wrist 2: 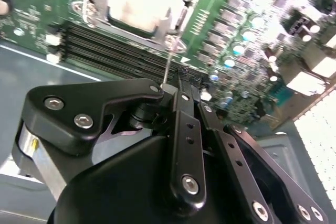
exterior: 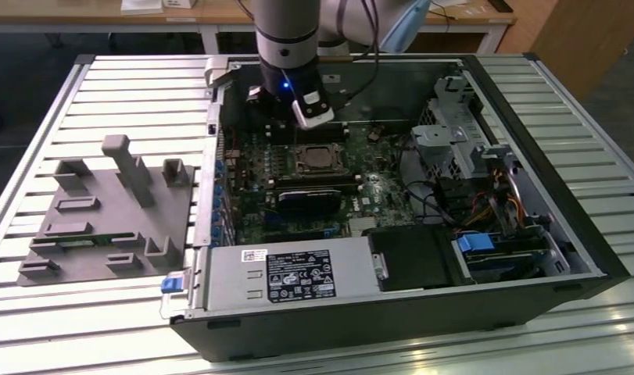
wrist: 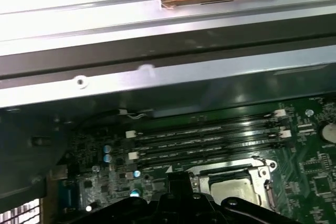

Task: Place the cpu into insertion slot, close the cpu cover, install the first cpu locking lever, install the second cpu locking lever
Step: 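Install the first cpu locking lever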

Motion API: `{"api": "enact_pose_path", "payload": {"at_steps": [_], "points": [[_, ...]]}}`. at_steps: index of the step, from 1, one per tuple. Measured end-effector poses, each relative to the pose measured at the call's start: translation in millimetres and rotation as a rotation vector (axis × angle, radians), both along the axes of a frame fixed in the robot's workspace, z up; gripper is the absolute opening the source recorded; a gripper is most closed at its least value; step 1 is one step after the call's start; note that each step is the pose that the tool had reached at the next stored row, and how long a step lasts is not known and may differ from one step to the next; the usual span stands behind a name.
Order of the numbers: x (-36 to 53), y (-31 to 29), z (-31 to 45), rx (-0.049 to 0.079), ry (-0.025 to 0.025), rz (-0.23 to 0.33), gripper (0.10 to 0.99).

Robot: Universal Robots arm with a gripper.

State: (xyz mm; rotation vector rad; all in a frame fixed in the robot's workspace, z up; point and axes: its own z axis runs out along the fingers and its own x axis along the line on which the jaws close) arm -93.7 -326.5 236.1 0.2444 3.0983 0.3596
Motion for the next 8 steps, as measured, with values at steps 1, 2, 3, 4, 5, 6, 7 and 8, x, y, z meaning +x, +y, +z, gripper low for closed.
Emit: {"api": "enact_pose_path", "payload": {"at_steps": [1, 2, 3, 4, 5, 6, 7, 8], "points": [[2.9, 0.0, 0.0, 0.0, 0.0001, 0.0, 0.106], [5.8, 0.0, 0.0, 0.0, 0.0001, 0.0, 0.106], [8.6, 0.0, 0.0, 0.0, 0.0002, 0.0, 0.106], [11.4, 0.0, 0.0, 0.0, 0.0003, 0.0, 0.106], [13.9, 0.0, 0.0, 0.0, 0.0003, 0.0, 0.106], [16.2, 0.0, 0.0, 0.0, 0.0004, 0.0, 0.106], [18.2, 0.0, 0.0, 0.0, 0.0003, 0.0, 0.106], [19.1, 0.0, 0.0, 0.0, 0.0005, 0.0, 0.106]]}}
